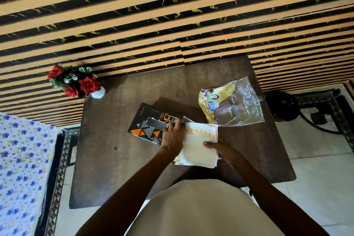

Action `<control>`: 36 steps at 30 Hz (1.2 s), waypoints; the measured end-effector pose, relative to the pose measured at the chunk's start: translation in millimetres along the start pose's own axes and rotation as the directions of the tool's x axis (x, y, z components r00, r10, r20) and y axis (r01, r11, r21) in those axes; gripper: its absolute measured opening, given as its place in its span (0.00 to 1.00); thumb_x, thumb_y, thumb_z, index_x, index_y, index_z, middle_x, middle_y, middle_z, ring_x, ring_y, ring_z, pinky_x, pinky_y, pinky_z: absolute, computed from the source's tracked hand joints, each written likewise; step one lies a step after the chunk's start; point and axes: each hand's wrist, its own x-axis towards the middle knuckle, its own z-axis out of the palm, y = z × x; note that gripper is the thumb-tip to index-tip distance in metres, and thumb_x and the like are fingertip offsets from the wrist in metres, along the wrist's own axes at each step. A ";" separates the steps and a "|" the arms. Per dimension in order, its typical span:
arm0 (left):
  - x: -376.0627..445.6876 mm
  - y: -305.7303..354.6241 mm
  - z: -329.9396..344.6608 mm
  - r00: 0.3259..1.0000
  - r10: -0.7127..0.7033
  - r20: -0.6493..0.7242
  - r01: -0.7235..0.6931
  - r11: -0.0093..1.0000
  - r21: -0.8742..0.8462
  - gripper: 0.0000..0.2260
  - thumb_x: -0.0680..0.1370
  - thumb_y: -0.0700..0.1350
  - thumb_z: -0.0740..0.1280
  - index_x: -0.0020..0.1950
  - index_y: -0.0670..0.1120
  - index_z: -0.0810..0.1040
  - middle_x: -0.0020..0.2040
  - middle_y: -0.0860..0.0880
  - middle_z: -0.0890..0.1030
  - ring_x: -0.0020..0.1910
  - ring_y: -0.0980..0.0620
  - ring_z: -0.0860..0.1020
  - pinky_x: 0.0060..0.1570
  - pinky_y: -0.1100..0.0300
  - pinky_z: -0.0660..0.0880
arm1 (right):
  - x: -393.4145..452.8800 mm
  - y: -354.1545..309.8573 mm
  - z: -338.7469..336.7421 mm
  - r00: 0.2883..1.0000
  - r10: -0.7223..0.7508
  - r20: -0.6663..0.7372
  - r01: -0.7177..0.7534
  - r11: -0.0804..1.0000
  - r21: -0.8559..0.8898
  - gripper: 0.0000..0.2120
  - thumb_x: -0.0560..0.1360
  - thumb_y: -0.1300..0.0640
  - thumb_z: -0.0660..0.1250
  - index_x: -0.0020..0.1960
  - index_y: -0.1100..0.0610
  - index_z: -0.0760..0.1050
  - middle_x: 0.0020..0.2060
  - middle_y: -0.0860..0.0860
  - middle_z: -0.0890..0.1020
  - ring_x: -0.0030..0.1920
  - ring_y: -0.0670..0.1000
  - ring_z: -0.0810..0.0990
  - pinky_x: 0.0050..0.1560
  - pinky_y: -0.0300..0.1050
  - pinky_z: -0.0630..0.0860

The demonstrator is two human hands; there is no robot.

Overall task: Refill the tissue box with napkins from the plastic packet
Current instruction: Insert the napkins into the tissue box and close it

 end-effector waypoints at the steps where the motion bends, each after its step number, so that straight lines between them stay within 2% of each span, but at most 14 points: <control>1: -0.1 -1.6 -0.1 1.000 0.005 0.004 -0.005 1.000 -0.014 0.17 0.79 0.43 0.61 0.68 0.45 0.69 0.66 0.43 0.67 0.59 0.43 0.73 0.53 0.48 0.77 | 1.8 1.4 -1.1 1.000 -0.005 -0.017 0.005 1.000 0.030 0.18 0.75 0.56 0.70 0.63 0.55 0.75 0.53 0.55 0.84 0.53 0.55 0.82 0.48 0.49 0.78; 4: -3.7 -8.4 1.8 0.998 0.065 0.027 -0.064 0.997 -0.050 0.18 0.80 0.47 0.62 0.69 0.47 0.68 0.70 0.42 0.65 0.64 0.42 0.70 0.59 0.46 0.74 | 7.4 5.6 -4.4 0.998 -0.011 -0.055 0.020 0.986 0.168 0.22 0.74 0.57 0.71 0.66 0.54 0.73 0.56 0.55 0.83 0.56 0.56 0.81 0.51 0.51 0.78; 8: -12.0 -17.2 5.2 0.990 0.125 0.060 -0.124 0.992 -0.026 0.25 0.78 0.49 0.65 0.73 0.50 0.62 0.71 0.42 0.64 0.67 0.41 0.66 0.63 0.44 0.71 | 7.2 3.8 -0.3 0.999 -0.023 -0.039 0.030 0.978 0.205 0.21 0.75 0.57 0.70 0.67 0.53 0.73 0.58 0.55 0.82 0.56 0.55 0.81 0.50 0.51 0.78; 11: -13.0 -17.9 5.6 0.989 0.128 0.079 -0.129 0.992 0.003 0.29 0.76 0.50 0.67 0.75 0.51 0.59 0.71 0.41 0.63 0.67 0.40 0.65 0.64 0.43 0.70 | 6.0 2.3 4.1 1.000 -0.021 -0.020 0.023 0.988 0.152 0.21 0.75 0.56 0.70 0.67 0.52 0.72 0.59 0.56 0.82 0.57 0.56 0.81 0.51 0.52 0.79; 13: -11.2 -16.9 5.4 0.992 0.107 0.067 -0.107 0.994 -0.005 0.28 0.78 0.49 0.64 0.76 0.51 0.57 0.70 0.41 0.64 0.66 0.41 0.67 0.62 0.45 0.70 | 4.9 1.3 5.1 1.000 -0.020 -0.015 0.021 0.996 0.091 0.19 0.75 0.54 0.70 0.66 0.52 0.73 0.58 0.55 0.82 0.56 0.56 0.81 0.51 0.52 0.79; 17: -6.4 -18.5 4.1 0.996 0.082 0.015 -0.080 0.990 -0.118 0.24 0.78 0.48 0.60 0.74 0.52 0.59 0.62 0.42 0.67 0.59 0.43 0.70 0.58 0.45 0.72 | 0.8 -4.6 5.5 0.999 -0.034 0.000 0.034 0.999 0.021 0.14 0.75 0.55 0.70 0.60 0.51 0.74 0.50 0.50 0.84 0.48 0.49 0.84 0.39 0.43 0.80; 19: -4.1 -21.7 3.1 0.996 0.092 0.014 -0.088 0.978 -0.189 0.24 0.78 0.50 0.61 0.73 0.51 0.59 0.61 0.43 0.68 0.59 0.43 0.70 0.59 0.45 0.72 | 1.0 -8.6 6.4 0.999 -0.046 -0.011 0.046 0.999 -0.003 0.13 0.75 0.55 0.70 0.58 0.51 0.74 0.50 0.51 0.84 0.48 0.50 0.83 0.41 0.44 0.80; 21: -2.8 -24.2 2.8 0.995 0.091 0.035 -0.080 0.968 -0.239 0.26 0.78 0.52 0.61 0.74 0.51 0.57 0.63 0.43 0.68 0.61 0.42 0.70 0.62 0.44 0.72 | 4.7 -10.0 8.0 0.997 -0.065 -0.040 0.065 0.998 0.002 0.14 0.75 0.54 0.71 0.59 0.53 0.75 0.53 0.54 0.84 0.50 0.53 0.83 0.46 0.48 0.80; 25: -3.7 -28.4 -0.2 0.993 0.089 0.078 -0.060 0.947 -0.314 0.31 0.77 0.51 0.63 0.77 0.49 0.54 0.68 0.42 0.65 0.65 0.41 0.67 0.66 0.44 0.68 | 6.6 -5.4 15.9 0.990 -0.116 -0.086 0.124 0.988 0.094 0.27 0.65 0.48 0.76 0.62 0.54 0.76 0.55 0.56 0.84 0.54 0.58 0.83 0.44 0.50 0.80; 27: -5.9 -31.7 -1.5 0.992 0.099 0.075 -0.068 0.940 -0.333 0.31 0.77 0.48 0.64 0.77 0.49 0.55 0.66 0.42 0.66 0.64 0.42 0.68 0.65 0.45 0.68 | 5.0 -1.0 20.5 0.985 -0.124 -0.118 0.139 0.982 0.131 0.32 0.61 0.46 0.77 0.62 0.55 0.77 0.55 0.57 0.84 0.55 0.59 0.83 0.46 0.54 0.81; 30: -10.5 -34.3 -1.9 0.994 0.107 0.035 -0.090 0.940 -0.330 0.29 0.77 0.50 0.64 0.76 0.49 0.58 0.65 0.42 0.67 0.63 0.43 0.68 0.63 0.47 0.70 | 2.2 6.9 28.9 0.981 -0.125 -0.151 0.154 0.969 0.195 0.28 0.65 0.49 0.75 0.63 0.56 0.75 0.55 0.56 0.84 0.55 0.60 0.83 0.50 0.59 0.81; 32: -14.5 -32.7 -1.0 0.992 0.126 0.021 -0.113 0.941 -0.320 0.29 0.77 0.49 0.65 0.76 0.48 0.59 0.64 0.41 0.67 0.63 0.43 0.68 0.63 0.49 0.71 | 3.6 11.0 34.4 0.983 -0.106 -0.150 0.138 0.965 0.223 0.29 0.65 0.50 0.75 0.64 0.55 0.75 0.55 0.56 0.84 0.55 0.60 0.83 0.48 0.57 0.81; 34: -17.3 -31.9 1.0 0.992 0.129 0.009 -0.118 0.934 -0.337 0.25 0.76 0.46 0.64 0.73 0.48 0.63 0.62 0.43 0.68 0.62 0.45 0.68 0.64 0.50 0.72 | 6.6 10.6 38.6 0.986 -0.062 -0.154 0.092 0.976 0.199 0.29 0.64 0.49 0.77 0.63 0.55 0.75 0.56 0.56 0.83 0.55 0.59 0.82 0.47 0.55 0.82; 36: -19.5 -32.1 2.7 0.995 0.099 0.000 -0.092 0.924 -0.370 0.22 0.78 0.45 0.62 0.72 0.50 0.66 0.62 0.44 0.67 0.62 0.45 0.68 0.65 0.52 0.71 | 13.9 9.0 38.1 0.989 -0.053 -0.139 0.065 0.995 0.080 0.27 0.67 0.50 0.77 0.62 0.55 0.75 0.56 0.57 0.83 0.55 0.58 0.82 0.48 0.55 0.82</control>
